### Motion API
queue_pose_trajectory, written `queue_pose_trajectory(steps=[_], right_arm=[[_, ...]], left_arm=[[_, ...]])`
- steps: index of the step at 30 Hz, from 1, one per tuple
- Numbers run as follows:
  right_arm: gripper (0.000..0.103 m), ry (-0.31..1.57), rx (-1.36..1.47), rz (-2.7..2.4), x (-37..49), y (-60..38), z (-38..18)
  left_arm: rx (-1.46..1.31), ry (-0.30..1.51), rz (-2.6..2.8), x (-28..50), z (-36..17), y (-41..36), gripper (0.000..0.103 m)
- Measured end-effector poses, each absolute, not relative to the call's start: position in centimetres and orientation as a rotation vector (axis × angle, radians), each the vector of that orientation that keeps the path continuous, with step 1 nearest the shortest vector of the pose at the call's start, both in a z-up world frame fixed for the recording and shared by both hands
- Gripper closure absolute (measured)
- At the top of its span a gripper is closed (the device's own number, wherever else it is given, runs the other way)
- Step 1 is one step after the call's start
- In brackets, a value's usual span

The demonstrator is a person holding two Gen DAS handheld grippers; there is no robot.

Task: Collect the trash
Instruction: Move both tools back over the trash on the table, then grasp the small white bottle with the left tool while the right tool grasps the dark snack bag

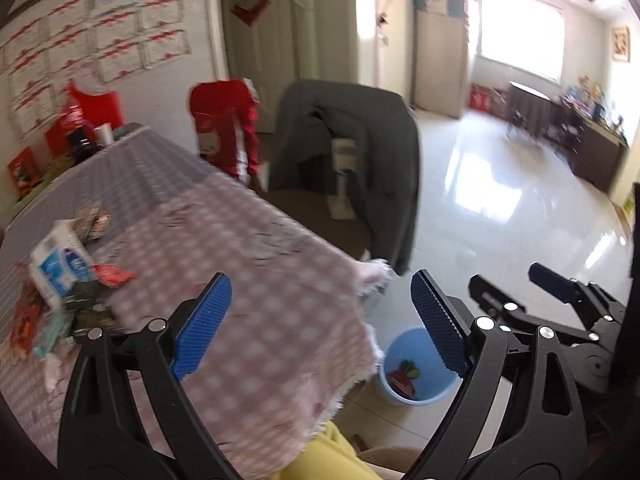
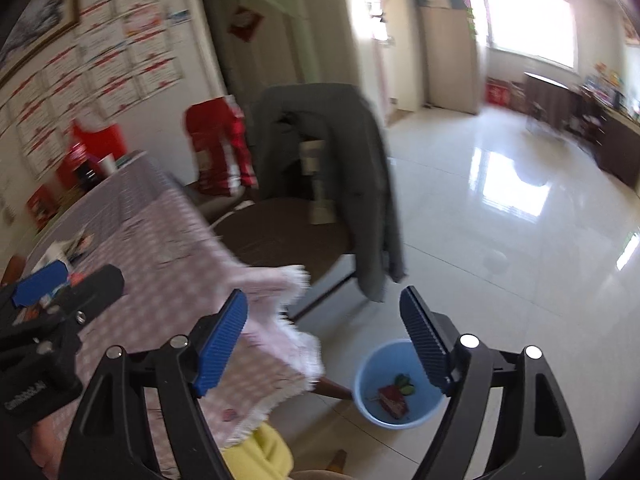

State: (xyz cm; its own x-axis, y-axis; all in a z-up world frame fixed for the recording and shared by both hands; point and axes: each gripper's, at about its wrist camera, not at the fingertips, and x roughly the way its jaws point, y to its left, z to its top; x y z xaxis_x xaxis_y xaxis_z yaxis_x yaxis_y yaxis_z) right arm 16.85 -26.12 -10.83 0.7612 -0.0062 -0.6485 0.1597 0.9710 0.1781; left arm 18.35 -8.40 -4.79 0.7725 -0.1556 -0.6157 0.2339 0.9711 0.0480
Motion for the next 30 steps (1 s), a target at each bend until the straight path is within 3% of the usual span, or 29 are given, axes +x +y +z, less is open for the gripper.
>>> queue_pose_trajectory(steps=[18, 30], right_arm=[[0.022, 0.73, 0.073, 0.289, 19.2, -7.6, -9.7], [0.021, 0.828, 0.018, 0.419, 20.7, 0.9, -12.0]], left_arm=[[0.001, 0.649, 0.154, 13.6, -4.5, 9.3, 0.013], [-0.01, 0.795, 0.248, 12.8, -9.6, 19.2, 0.013]])
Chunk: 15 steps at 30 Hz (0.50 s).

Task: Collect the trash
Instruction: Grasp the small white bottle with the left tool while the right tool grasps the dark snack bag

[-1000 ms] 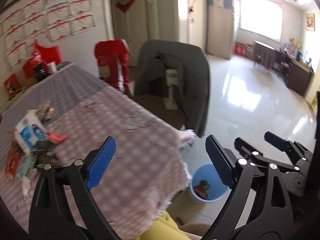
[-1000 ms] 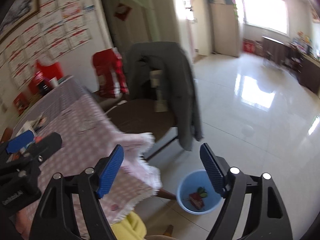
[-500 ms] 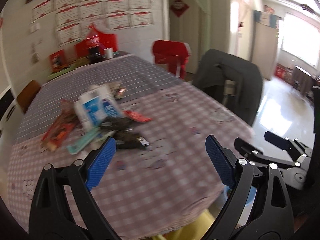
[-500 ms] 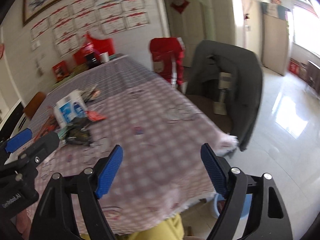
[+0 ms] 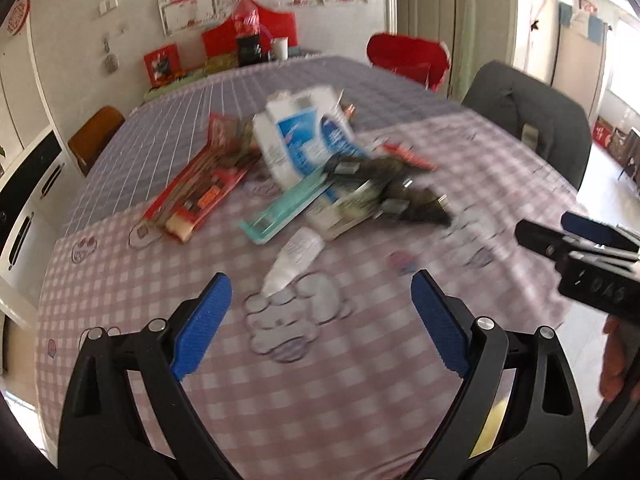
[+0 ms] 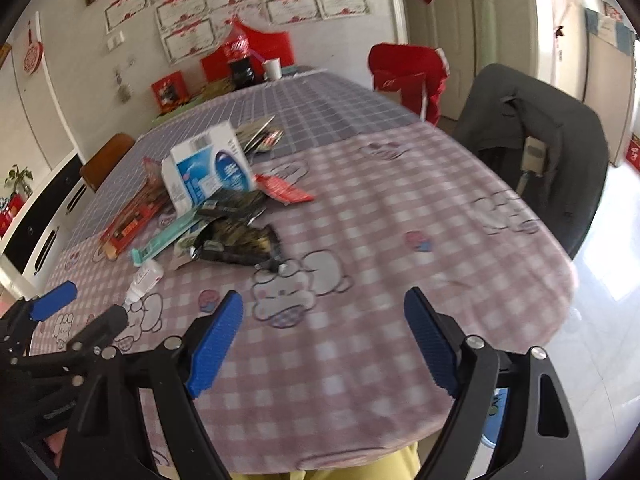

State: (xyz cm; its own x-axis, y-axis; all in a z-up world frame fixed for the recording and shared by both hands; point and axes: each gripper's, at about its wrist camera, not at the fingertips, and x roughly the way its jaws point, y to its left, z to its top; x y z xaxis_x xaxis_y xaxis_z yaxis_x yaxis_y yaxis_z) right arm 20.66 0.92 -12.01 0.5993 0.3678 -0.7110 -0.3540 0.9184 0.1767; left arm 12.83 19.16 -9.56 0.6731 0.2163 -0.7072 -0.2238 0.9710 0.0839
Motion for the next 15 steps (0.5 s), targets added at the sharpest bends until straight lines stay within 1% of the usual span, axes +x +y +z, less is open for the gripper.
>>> queue_pose_trajectory(steps=[10, 11, 12, 13, 15], right_arm=[[0.021, 0.901, -0.021, 0.445, 21.8, 5.2, -14.2], [0.021, 0.906, -0.028, 0.448, 21.9, 5.6, -14.3], [0.021, 0.91, -0.035, 0.451, 22.1, 5.9, -14.4], [0.022, 0.912, -0.039, 0.453, 22.2, 6.2, -14.6], [0.022, 0.921, -0.044, 0.465, 22.6, 6.8, -14.7]], left_arm=[[-0.007, 0.884, 0.287, 16.5, -13.4, 23.5, 0.014], [-0.02, 0.889, 0.279, 16.9, -13.7, 24.0, 0.015], [-0.026, 0.893, 0.271, 17.1, -13.8, 24.2, 0.019], [-0.033, 0.903, 0.263, 17.5, -14.0, 24.5, 0.029], [-0.05, 0.894, 0.231, 17.8, -14.1, 24.7, 0.043]])
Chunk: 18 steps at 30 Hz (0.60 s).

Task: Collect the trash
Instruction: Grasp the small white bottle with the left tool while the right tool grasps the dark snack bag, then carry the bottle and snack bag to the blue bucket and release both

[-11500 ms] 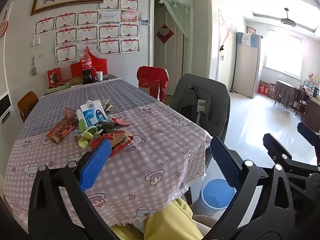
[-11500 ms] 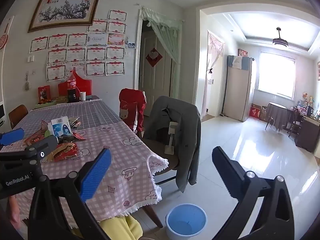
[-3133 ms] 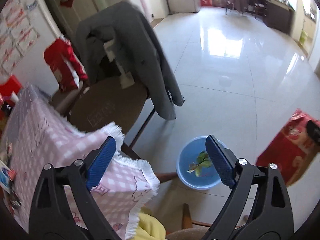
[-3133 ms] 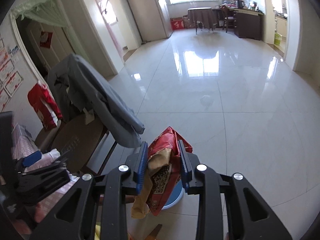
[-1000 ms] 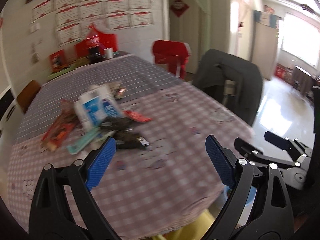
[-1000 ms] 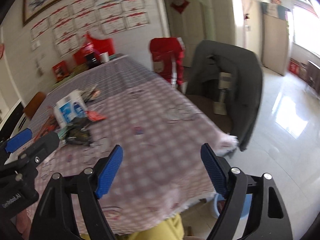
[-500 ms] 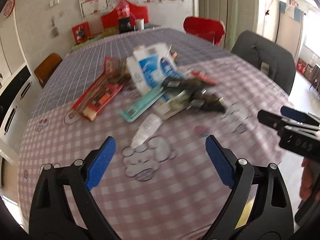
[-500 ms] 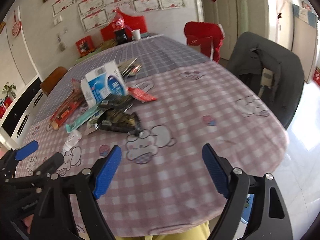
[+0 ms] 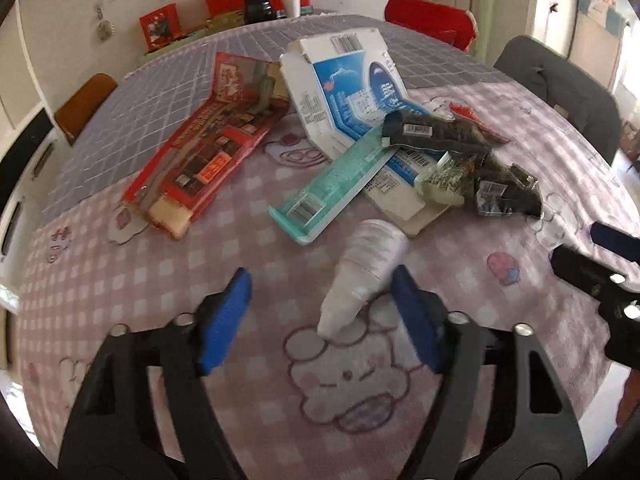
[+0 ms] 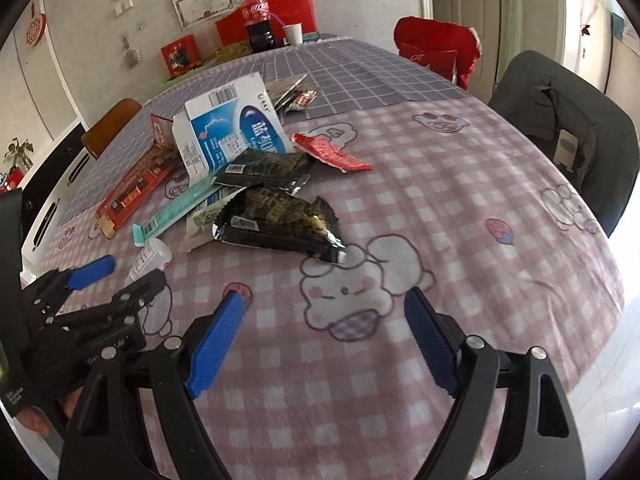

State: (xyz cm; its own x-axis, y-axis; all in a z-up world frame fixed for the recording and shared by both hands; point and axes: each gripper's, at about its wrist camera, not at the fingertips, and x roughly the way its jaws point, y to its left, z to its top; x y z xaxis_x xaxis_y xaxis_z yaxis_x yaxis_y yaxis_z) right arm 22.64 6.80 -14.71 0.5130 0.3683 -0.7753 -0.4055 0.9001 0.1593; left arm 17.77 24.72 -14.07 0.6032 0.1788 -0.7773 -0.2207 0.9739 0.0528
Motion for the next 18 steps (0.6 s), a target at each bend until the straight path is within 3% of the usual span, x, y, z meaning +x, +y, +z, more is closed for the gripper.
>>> queue_pose_trajectory(steps=[2, 10, 11, 12, 13, 14, 18], right_arm=[[0.022, 0.94, -0.051, 0.486, 23.4, 7.5, -15.0], [0.022, 0.932, -0.109, 0.518, 26.8, 10.3, -15.2], [0.032, 0.928, -0.123, 0.519, 27.1, 10.6, -15.3], [0.055, 0.92, -0.14, 0.525, 27.1, 10.9, -15.3], [0.063, 0.923, -0.146, 0.532, 27.1, 11.1, -15.4], [0.083, 0.916, -0.155, 0.533, 27.0, 11.1, -15.4], [0.087, 0.879, -0.191, 0.546, 25.8, 11.0, -15.4]], left_arm=[[-0.088, 0.884, 0.173, 17.9, -13.9, 25.1, 0.078], [-0.165, 0.858, 0.203, 17.2, -13.7, 26.3, 0.078], [-0.168, 0.858, 0.207, 17.2, -13.6, 26.4, 0.078], [-0.172, 0.857, 0.216, 17.2, -13.6, 26.5, 0.078], [-0.176, 0.857, 0.221, 17.1, -13.6, 26.6, 0.078], [-0.181, 0.856, 0.22, 17.0, -13.5, 26.6, 0.078], [-0.173, 0.845, 0.219, 17.0, -13.1, 26.2, 0.078]])
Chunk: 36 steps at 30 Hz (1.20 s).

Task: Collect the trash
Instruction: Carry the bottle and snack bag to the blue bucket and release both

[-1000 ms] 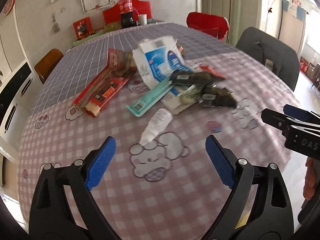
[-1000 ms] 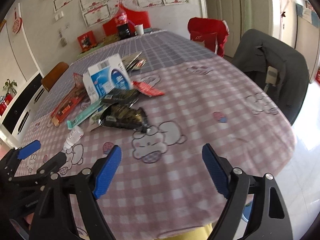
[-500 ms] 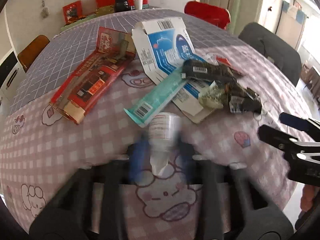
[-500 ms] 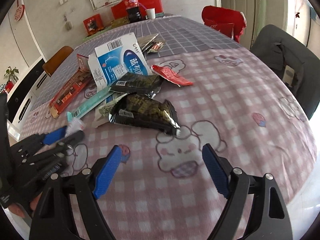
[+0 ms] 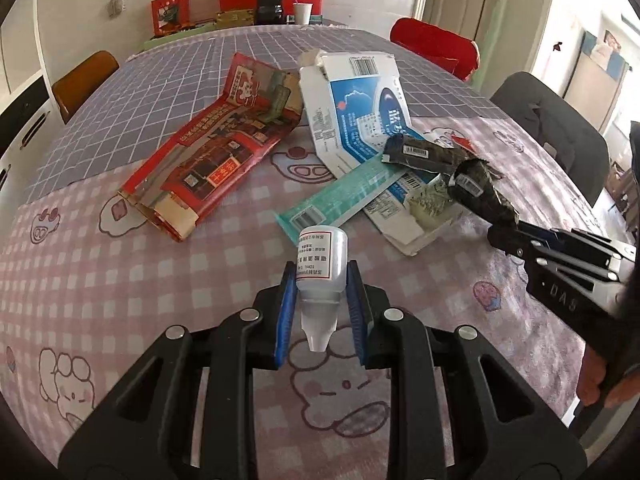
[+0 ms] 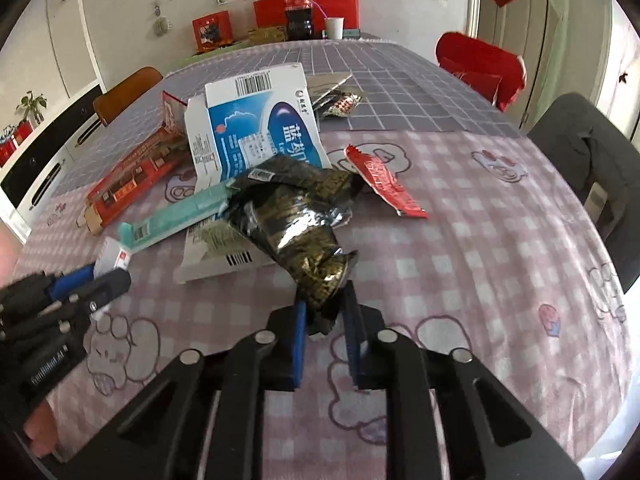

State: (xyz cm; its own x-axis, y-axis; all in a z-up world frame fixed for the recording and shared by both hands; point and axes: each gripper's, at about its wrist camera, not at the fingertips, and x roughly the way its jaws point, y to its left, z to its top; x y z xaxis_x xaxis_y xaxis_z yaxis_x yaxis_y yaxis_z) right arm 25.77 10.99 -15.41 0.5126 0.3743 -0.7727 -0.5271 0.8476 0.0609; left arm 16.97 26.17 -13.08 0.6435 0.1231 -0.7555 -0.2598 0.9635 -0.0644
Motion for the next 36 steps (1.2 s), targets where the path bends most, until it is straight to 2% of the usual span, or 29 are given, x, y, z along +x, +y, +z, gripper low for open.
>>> queue_pose_trajectory(steps=[17, 36], right_arm=[[0.089, 0.813, -0.06, 0.472, 22.7, 2.7, -12.5], [0.089, 0.793, 0.166, 0.12, 20.5, -18.2, -13.3]], left_arm=[[-0.136, 0.781, 0.102, 17.0, -10.0, 19.7, 0.078], [0.057, 0.781, -0.241, 20.8, -8.6, 0.1, 0.078]])
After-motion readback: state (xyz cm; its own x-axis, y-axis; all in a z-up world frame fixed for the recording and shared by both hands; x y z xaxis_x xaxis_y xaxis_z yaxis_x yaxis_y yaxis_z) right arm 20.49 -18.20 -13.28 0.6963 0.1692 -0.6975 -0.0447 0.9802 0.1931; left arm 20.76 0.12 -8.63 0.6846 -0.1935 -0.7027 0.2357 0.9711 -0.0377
